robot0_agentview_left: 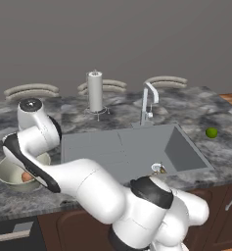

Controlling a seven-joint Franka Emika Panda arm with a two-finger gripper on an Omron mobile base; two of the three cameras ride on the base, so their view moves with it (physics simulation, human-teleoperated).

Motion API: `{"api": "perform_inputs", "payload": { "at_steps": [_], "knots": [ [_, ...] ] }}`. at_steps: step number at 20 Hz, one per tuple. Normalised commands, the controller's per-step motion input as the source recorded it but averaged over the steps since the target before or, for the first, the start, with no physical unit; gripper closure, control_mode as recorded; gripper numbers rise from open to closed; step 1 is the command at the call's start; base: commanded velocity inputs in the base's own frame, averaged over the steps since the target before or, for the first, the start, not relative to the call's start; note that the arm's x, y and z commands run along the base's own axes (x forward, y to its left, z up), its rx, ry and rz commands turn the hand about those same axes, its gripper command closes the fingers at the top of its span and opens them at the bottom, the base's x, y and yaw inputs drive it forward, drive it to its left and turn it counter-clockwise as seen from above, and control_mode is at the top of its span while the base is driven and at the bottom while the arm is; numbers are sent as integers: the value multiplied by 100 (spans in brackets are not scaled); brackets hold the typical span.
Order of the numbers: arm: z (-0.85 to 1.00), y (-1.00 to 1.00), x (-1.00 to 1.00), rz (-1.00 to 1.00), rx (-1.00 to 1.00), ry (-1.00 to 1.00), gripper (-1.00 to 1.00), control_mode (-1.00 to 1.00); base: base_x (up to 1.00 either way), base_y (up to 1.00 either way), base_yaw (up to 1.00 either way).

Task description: There is a mixed pile of frozen fruits and vegetables on the counter. Locate all the frozen vegetables and place the items in a bowl on the counter. Take all the frozen fruits and defrost them in a running sink.

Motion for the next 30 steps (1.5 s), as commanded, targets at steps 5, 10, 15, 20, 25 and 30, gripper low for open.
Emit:
{"api": "perform_inputs", "payload": {
  "at_steps": [5,10,15,20,25,30],
  "knots": [
    [33,-59,-10,0,0,-8,-100,-100,0,0,0],
    [21,-70,-7,0,0,-1,-100,-100,0,0,0],
    [12,-75,-12,0,0,0,-100,-100,0,0,0],
    [11,-68,-16,0,0,0,-100,-100,0,0,0],
    [23,-54,-26,0,0,0,-100,-100,0,0,0],
    [36,-64,-32,0,0,0,-100,-100,0,0,0]
  ]
}}
